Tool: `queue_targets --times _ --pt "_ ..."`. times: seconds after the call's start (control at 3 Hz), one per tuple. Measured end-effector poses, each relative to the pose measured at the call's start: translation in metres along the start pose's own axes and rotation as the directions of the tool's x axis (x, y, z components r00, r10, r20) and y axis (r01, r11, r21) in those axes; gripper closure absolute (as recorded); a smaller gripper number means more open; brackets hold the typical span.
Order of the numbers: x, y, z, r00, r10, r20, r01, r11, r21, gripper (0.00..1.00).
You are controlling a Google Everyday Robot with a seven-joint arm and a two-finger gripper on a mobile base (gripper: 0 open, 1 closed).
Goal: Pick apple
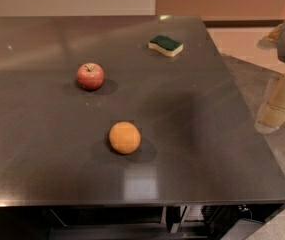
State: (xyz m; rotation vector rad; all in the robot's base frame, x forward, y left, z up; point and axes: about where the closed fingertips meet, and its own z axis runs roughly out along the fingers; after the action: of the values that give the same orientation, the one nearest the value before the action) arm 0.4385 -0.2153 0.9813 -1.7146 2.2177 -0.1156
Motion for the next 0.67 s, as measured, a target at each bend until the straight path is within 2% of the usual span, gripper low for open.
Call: queue_targets --times 0.33,0.67 --pt "0.0 0.0 0.0 1.0 0.0 0.0 0.0 1.0 0.0 0.0" --pt "-0.0097 -0.0018 0.0014 0.999 -0.029 0.02 0.03 0.9994 -0.016 0.0"
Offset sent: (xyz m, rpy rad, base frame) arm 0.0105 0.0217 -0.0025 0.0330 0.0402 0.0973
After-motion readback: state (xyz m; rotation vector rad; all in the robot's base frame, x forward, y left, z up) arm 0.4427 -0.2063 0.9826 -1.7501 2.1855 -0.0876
